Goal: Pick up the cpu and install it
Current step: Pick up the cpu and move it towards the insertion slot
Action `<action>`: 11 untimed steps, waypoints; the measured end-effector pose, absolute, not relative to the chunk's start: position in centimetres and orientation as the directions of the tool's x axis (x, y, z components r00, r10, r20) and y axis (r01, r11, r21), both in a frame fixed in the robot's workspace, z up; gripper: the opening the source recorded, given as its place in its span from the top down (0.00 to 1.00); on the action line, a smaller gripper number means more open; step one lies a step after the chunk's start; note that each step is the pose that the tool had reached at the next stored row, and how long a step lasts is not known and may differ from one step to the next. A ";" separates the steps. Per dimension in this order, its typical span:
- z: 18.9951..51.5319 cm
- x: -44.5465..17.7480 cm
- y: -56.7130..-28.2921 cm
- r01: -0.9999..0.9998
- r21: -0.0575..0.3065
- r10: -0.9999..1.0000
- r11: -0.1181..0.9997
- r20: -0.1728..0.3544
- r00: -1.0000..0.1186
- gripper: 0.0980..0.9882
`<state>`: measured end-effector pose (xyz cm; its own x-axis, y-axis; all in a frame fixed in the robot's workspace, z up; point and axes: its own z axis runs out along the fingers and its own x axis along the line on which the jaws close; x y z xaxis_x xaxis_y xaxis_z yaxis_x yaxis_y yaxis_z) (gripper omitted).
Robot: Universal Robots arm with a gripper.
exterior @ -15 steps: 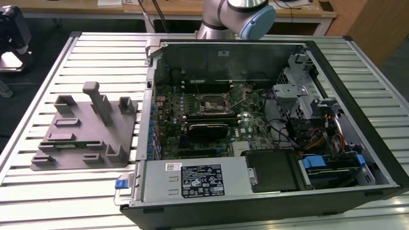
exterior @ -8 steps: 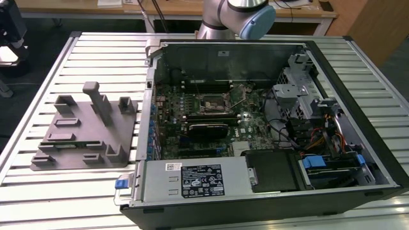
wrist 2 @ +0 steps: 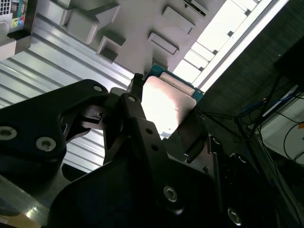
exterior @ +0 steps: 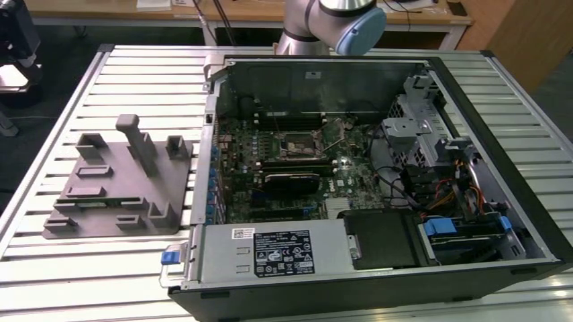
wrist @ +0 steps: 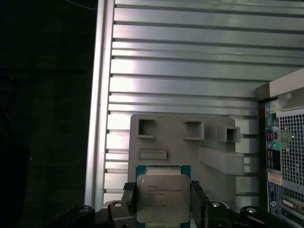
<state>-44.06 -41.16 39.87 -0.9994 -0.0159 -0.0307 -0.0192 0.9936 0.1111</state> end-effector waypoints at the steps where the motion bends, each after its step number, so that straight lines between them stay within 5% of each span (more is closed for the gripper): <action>1: 39.9 -43.9 -41.2 -0.019 0.111 -0.016 0.994 -0.031 -0.999 0.50; 11: 39.9 -42.3 -41.2 -0.019 0.111 -0.016 0.994 -0.031 -0.999 0.50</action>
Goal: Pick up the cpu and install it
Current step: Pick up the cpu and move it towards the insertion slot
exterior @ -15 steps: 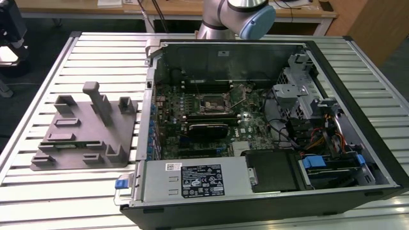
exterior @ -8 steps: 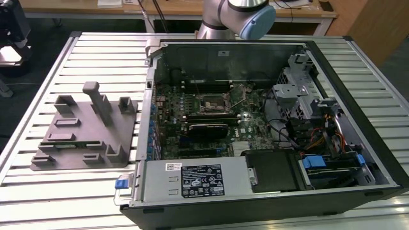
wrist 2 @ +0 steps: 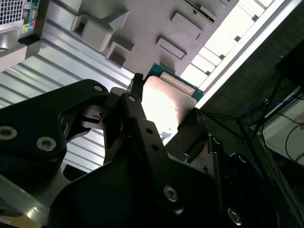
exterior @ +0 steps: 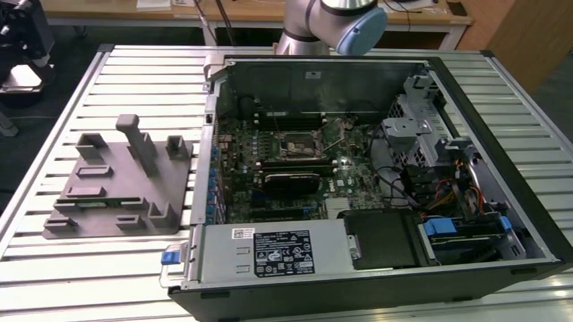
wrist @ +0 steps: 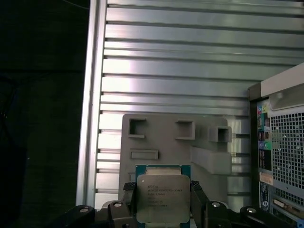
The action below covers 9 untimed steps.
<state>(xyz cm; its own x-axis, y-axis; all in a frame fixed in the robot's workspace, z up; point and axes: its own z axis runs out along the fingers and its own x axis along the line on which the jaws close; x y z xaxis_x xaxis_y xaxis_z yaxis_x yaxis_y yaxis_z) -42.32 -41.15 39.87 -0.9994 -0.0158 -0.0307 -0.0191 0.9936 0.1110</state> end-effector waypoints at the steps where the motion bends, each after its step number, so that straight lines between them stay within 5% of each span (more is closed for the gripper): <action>1: 39.9 -42.2 -41.2 -0.019 0.111 -0.016 0.994 -0.031 -0.999 0.50; 9: 39.9 -40.9 -41.1 -0.019 0.111 -0.016 0.994 -0.031 -0.999 0.50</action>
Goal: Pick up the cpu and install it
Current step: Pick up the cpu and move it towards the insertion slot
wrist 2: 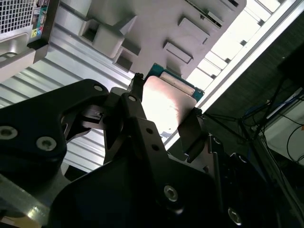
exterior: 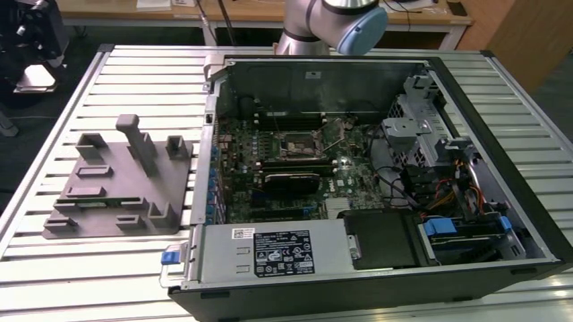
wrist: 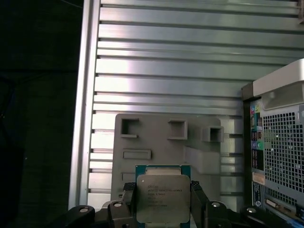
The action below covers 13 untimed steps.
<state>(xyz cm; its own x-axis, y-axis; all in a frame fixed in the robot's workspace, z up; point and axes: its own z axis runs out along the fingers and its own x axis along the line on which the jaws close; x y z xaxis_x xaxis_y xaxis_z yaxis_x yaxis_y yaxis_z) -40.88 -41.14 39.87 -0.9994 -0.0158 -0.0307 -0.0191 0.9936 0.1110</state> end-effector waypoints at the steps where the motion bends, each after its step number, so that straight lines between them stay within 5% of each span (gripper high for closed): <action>1: 39.9 -40.7 -41.1 -0.019 0.111 -0.016 0.994 -0.031 -0.999 0.50; 13: 39.9 -38.7 -41.1 -0.019 0.111 -0.016 0.994 -0.031 -0.999 0.50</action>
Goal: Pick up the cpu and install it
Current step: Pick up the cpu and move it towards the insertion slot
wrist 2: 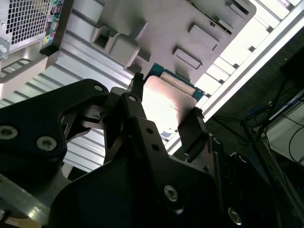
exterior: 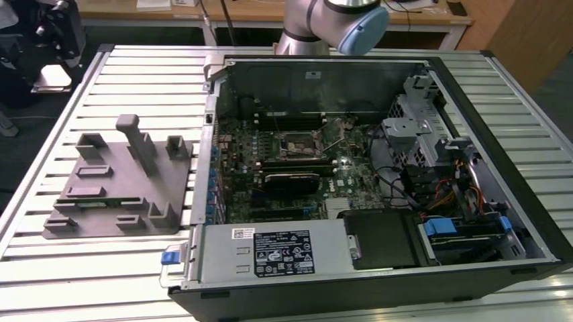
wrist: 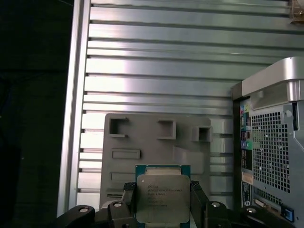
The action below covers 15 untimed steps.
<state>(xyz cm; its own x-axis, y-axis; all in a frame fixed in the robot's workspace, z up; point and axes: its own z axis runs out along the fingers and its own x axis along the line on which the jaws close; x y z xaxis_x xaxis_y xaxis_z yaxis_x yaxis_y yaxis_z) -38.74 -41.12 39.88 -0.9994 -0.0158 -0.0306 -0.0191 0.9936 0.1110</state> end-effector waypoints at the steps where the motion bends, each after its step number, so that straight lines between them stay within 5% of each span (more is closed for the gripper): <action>1: 39.9 -38.6 -41.1 -0.019 0.111 -0.016 0.994 -0.031 -0.999 0.50; 15: 39.9 -36.4 -41.1 -0.019 0.111 -0.016 0.994 -0.031 -0.999 0.50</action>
<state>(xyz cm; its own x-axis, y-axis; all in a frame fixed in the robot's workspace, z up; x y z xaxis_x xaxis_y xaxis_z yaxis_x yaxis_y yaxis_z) -36.37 -41.12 39.88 -0.9994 -0.0159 -0.0306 -0.0192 0.9936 0.1110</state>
